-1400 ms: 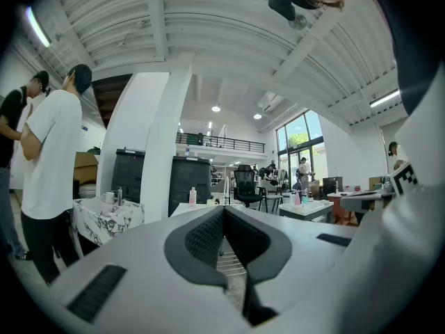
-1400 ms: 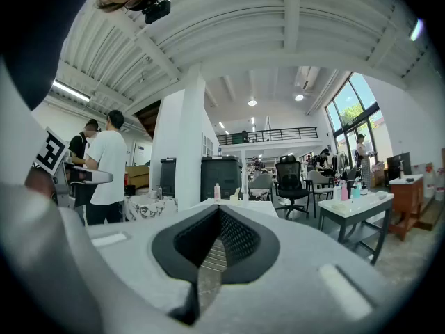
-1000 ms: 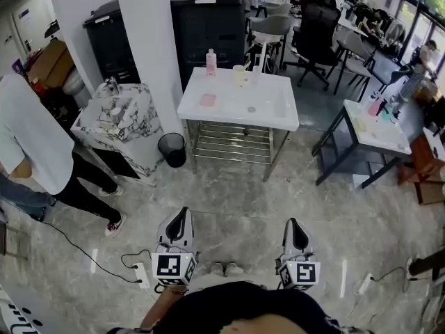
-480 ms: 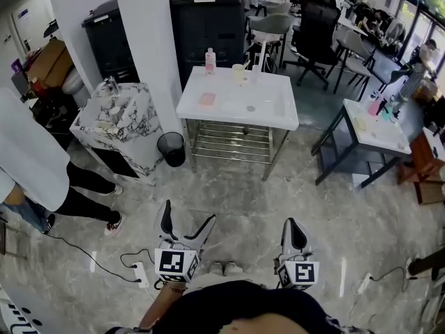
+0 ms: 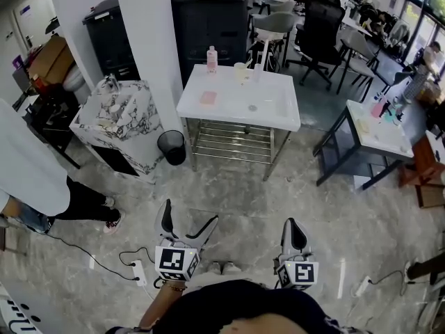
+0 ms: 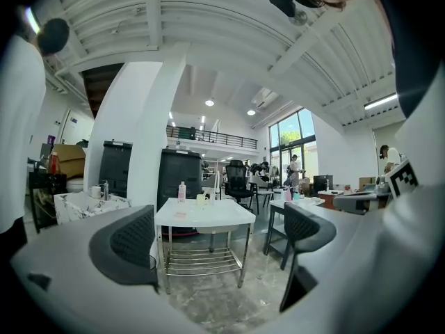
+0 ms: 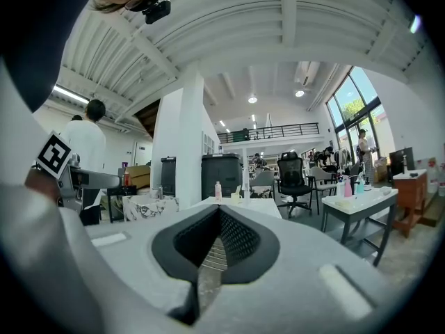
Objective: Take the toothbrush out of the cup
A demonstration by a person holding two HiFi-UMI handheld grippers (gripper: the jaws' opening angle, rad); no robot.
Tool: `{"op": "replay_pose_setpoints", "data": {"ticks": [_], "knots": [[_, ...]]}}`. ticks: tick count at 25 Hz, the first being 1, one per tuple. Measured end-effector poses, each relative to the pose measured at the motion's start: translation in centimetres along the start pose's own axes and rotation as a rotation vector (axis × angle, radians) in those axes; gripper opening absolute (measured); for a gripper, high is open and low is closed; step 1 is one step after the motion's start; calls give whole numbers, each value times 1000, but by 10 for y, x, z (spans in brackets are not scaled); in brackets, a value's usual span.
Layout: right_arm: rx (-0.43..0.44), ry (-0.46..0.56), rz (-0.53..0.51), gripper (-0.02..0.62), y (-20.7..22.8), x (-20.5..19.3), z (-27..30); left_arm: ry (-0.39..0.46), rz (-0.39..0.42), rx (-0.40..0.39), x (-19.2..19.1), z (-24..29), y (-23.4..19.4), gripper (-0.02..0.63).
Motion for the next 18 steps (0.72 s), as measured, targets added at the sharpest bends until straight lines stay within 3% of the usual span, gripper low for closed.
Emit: {"op": "replay_pose_setpoints", "data": {"ticks": [9, 18], "knots": [[26, -3, -19, 2, 32, -1, 23, 26, -5, 26, 5, 33, 12, 552], [55, -43, -18, 2, 51, -13, 40, -18, -24, 50, -12, 46, 13, 552]]}}
Point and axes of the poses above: the fingertips, and each gripper's own axes: z forward along the fingers, y to its right, x out of its top, the point moved 4 cm from there along -z, backward along the fingers, and after that the axes turned 4 degrees about x, right-handed, at the moved point
